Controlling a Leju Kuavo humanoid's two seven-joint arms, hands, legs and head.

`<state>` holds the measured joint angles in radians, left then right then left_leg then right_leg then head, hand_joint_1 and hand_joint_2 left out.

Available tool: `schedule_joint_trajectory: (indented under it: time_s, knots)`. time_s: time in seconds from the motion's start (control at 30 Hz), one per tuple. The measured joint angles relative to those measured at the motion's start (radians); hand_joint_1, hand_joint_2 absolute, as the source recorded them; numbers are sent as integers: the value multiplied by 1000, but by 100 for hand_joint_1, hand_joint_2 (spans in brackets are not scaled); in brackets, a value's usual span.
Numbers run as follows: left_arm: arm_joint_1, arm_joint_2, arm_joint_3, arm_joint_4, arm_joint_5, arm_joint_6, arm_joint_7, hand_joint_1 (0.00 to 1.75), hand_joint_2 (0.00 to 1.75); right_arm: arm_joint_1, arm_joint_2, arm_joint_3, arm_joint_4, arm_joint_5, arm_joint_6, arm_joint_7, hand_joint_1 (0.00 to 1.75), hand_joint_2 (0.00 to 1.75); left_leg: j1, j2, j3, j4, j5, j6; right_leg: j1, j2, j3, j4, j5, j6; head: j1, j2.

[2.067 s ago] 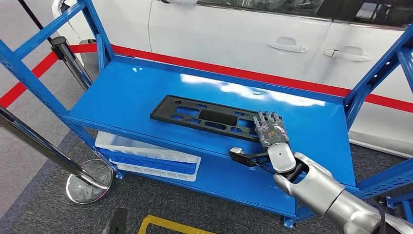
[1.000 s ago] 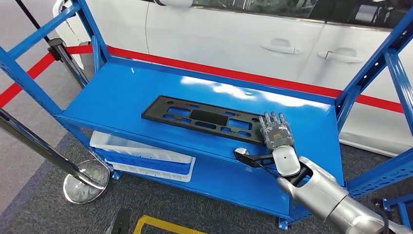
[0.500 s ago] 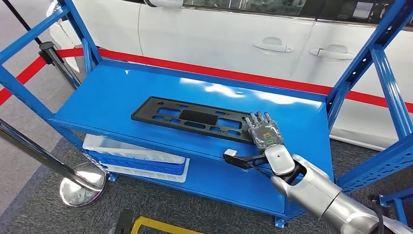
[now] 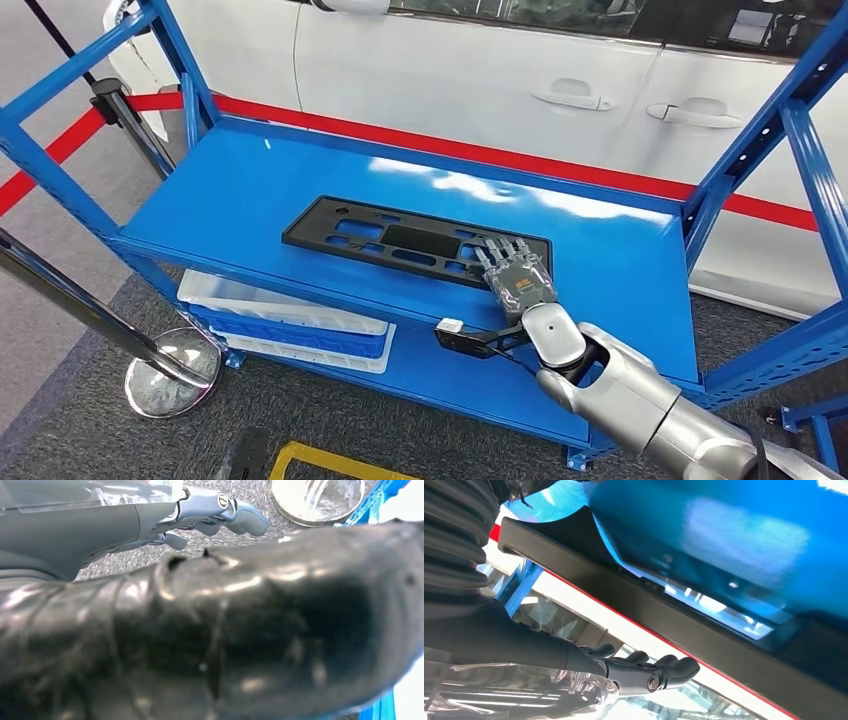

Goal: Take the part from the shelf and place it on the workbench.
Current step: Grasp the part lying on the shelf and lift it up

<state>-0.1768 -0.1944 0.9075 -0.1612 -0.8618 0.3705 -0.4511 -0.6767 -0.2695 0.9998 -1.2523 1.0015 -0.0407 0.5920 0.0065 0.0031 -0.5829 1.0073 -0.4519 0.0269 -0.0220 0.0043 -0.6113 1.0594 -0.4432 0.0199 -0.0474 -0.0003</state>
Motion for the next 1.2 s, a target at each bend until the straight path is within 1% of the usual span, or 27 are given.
schedule_joint_trajectory:
  time_s: [0.03,0.1,0.13,0.17,0.2,0.27,0.3,0.33,0.37,0.4,0.43,0.5,0.53,0.6,0.67,0.7,0.73,0.8,0.83,0.87,0.9,0.97,1.0,1.03,1.07,1.13,1.2]
  knots:
    - [0,0,0,0,0,0,0,0,0,-2,1,1,-1,0,-1,0,0,175,-2,0,-2,3,-2,-5,2,1,8,-19,-1,-5,-1,0]
    - [0,0,0,0,0,0,1,0,0,-4,2,3,-3,0,-2,0,0,175,-1,-1,-4,2,-1,-14,4,3,9,-21,0,-18,-2,0]
    - [0,0,0,0,0,0,1,0,0,-5,4,4,-5,0,-2,0,0,175,1,-1,-5,6,-5,-19,4,3,9,-23,2,-24,-1,0]
    - [-1,0,0,0,0,0,2,0,0,-6,6,5,-6,0,-3,0,0,175,2,-1,-13,24,-18,-24,2,3,10,-25,4,-30,-4,0]
    - [-1,0,0,0,0,0,2,0,0,-7,7,6,-7,0,-3,0,0,175,4,-1,-30,61,-41,-29,0,2,11,-27,5,-36,-6,0]
    - [0,0,0,0,-1,0,2,0,0,-8,8,8,-8,0,-1,-1,0,175,6,0,-91,188,-104,-37,1,1,10,-28,5,-42,-10,0]
    - [1,0,0,0,-2,0,2,0,0,-8,9,9,-8,-1,0,-2,0,175,7,0,-121,249,-126,-39,2,0,9,-28,5,-44,-10,0]
    - [2,0,0,0,-4,0,2,0,0,-7,10,10,-8,-2,4,-4,0,175,7,0,-138,283,-130,-39,3,1,9,-28,5,-44,-10,0]
    - [2,0,0,0,-6,-1,2,0,0,-7,11,11,-8,-3,7,-6,0,175,7,0,-139,281,-117,-38,3,1,9,-28,5,-44,-10,0]
    - [2,0,0,0,-7,-2,2,0,0,-7,13,12,-8,-4,10,-7,0,175,7,0,-124,246,-90,-35,4,2,10,-28,5,-44,-10,0]
    - [2,0,0,0,-9,-4,1,0,0,-7,14,13,-7,-5,12,-8,0,175,6,0,-90,178,-53,-31,4,3,12,-28,5,-43,-10,0]
    - [-1,0,0,0,-13,-11,-1,0,0,-8,16,15,-6,-9,14,-9,0,175,2,-1,-30,53,-10,-21,6,5,12,-27,4,-37,-10,0]
    - [-1,0,0,0,-15,-18,-3,0,0,-8,17,16,-3,-13,14,-10,0,175,-1,-2,-12,15,-1,-17,8,5,11,-27,4,-32,-10,0]
    - [-2,0,0,0,-18,-30,-8,0,0,-9,19,17,3,-19,13,-12,0,175,-4,-3,-8,3,-1,-9,9,6,11,-31,6,-19,-9,0]
    - [-2,0,0,0,-18,-34,-12,0,0,-8,20,19,10,-24,12,-14,0,175,0,-1,-1,-8,5,3,7,5,9,-23,-2,-8,-8,0]
    - [-2,0,0,0,-19,-35,-13,0,0,-7,20,20,15,-26,12,-15,0,175,2,0,2,-15,9,9,7,4,-3,3,-19,-5,-6,0]
    - [-3,0,0,0,-20,-35,-13,0,0,-7,20,22,19,-28,11,-15,0,175,3,1,4,-18,11,13,6,3,-25,52,-47,-3,-4,0]
    - [-1,0,0,0,-21,-36,-14,0,0,-4,20,25,27,-31,9,-15,0,175,1,1,4,-19,11,17,6,3,-87,179,-105,1,-2,0]
    - [0,0,0,0,-21,-36,-13,0,0,-3,20,26,29,-32,8,-15,0,175,1,1,4,-18,10,18,5,3,-111,226,-118,2,-2,0]
    - [1,0,0,0,-21,-36,-13,0,0,-2,20,26,32,-33,8,-15,0,175,0,1,4,-16,9,18,5,3,-119,238,-110,2,-2,0]
    - [2,0,0,0,-21,-36,-13,0,0,-1,20,27,33,-34,8,-15,0,175,0,1,6,-14,7,18,5,2,-108,213,-85,2,-2,0]
    - [1,0,0,0,-21,-36,-13,0,0,-3,20,27,35,-35,8,-15,0,175,0,0,10,-9,1,14,5,1,-42,81,-19,-5,-2,0]
    - [1,0,0,0,-21,-36,-13,0,0,-5,20,27,35,-35,8,-15,0,175,-2,-1,10,-6,-2,10,7,0,-13,22,0,-10,-2,0]
    - [0,0,0,0,-21,-36,-13,0,0,-7,20,27,36,-35,8,-15,0,175,-3,-1,10,-4,-4,5,10,0,5,-17,8,-14,-2,0]
    - [0,-1,0,0,-21,-36,-14,0,0,-8,20,27,36,-35,8,-15,0,175,-4,-1,10,-4,-5,1,13,0,10,-30,5,-18,-3,0]
    - [-1,0,0,0,-21,-36,-14,0,0,-10,20,27,37,-35,8,-14,0,175,-4,0,10,-5,-7,-10,12,2,13,-36,8,-27,-3,0]
    - [-2,0,0,0,-21,-36,-15,0,0,-11,20,27,38,-36,10,-13,0,175,-3,-1,-1,24,-28,-21,6,2,21,-44,13,-37,-5,0]
